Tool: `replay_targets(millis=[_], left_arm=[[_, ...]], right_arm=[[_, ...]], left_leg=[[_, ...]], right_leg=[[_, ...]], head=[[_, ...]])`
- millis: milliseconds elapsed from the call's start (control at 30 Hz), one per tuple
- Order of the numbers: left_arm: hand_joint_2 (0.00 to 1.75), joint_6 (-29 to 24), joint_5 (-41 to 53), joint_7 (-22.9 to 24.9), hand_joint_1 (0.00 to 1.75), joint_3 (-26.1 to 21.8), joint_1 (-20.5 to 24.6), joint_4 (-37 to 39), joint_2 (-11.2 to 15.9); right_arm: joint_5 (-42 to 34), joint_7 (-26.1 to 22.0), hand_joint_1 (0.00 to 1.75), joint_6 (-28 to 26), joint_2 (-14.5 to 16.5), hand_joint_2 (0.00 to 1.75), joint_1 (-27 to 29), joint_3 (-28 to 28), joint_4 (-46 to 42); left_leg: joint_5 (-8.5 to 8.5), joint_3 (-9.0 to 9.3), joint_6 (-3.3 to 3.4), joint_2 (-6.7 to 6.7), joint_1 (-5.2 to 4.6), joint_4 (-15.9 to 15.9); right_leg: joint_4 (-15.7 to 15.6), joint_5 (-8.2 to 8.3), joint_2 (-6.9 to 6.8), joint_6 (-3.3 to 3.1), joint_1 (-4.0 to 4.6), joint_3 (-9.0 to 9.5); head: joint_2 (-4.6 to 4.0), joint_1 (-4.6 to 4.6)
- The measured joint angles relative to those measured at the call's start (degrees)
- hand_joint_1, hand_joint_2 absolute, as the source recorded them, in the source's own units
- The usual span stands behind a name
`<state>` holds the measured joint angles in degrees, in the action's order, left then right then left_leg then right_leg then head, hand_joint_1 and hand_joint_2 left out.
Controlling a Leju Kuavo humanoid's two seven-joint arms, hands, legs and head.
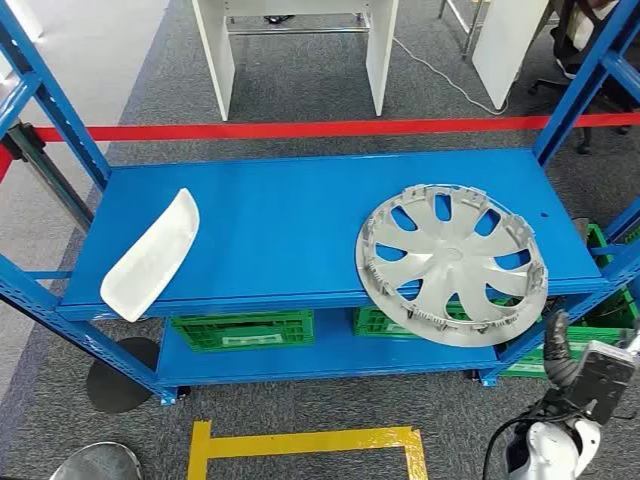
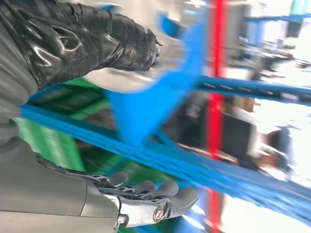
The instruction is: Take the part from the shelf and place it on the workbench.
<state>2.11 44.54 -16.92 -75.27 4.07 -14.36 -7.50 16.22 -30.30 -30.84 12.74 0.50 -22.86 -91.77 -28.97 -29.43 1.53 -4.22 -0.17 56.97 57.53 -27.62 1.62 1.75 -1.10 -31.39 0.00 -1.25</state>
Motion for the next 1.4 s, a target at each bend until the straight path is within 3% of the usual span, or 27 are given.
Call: replay_targets(millis=[433, 567, 733, 1033, 1400], left_arm=[[0.00, 1.3, 4.2, -2.6, 0.00, -4.0, 0.2, 0.3, -1.1], [1.75, 1.9, 5.2, -3.4, 0.00, -4.8, 0.3, 0.3, -1.4], [1.75, 2.6, 6.0, -4.0, 0.00, -5.1, 0.3, 0.4, -1.4], [1.75, 6.0, 7.3, -3.0, 0.00, -5.1, 0.6, 0.4, -1.3], [1.75, 6.4, 9.6, -0.4, 0.00, -4.8, 0.6, 1.1, -1.1]], right_arm=[[6.5, -6.2, 0.00, -5.6, 1.0, 1.75, 0.6, 4.5, -21.7], [9.7, -7.4, 0.00, -6.7, -0.4, 1.75, 2.2, 9.6, -25.6], [12.7, -5.2, 0.00, -5.9, -5.1, 1.75, 4.1, 16.3, -25.8], [17.2, 3.1, 0.00, -0.9, -15.0, 1.75, 5.5, 27.3, -20.2], [24.8, 14.5, 0.00, 5.0, -26.6, 1.75, 6.1, 39.3, -10.4]], left_leg=[[0.00, -0.02, 0.00, 0.00, 0.00, 0.0], [-0.01, -0.02, 0.00, 0.01, 0.00, 0.0], [-0.01, -0.04, 0.00, 0.00, -0.01, 0.0], [0.00, -0.04, 0.00, 0.00, -0.01, 0.0], [-0.01, -0.07, 0.01, 0.00, -0.01, 0.0]], right_leg=[[0.0, 0.00, 0.00, 0.00, 0.00, 0.00], [0.0, -0.01, 0.02, 0.00, 0.00, -0.02], [0.0, -0.01, 0.01, 0.00, -0.01, -0.01], [0.0, 0.00, 0.00, 0.00, -0.01, -0.02], [0.0, -0.01, 0.00, 0.00, -0.02, -0.04]], head=[[0.00, -0.01], [0.00, -0.01], [0.00, -0.02], [0.00, -0.01], [0.00, -0.02]])
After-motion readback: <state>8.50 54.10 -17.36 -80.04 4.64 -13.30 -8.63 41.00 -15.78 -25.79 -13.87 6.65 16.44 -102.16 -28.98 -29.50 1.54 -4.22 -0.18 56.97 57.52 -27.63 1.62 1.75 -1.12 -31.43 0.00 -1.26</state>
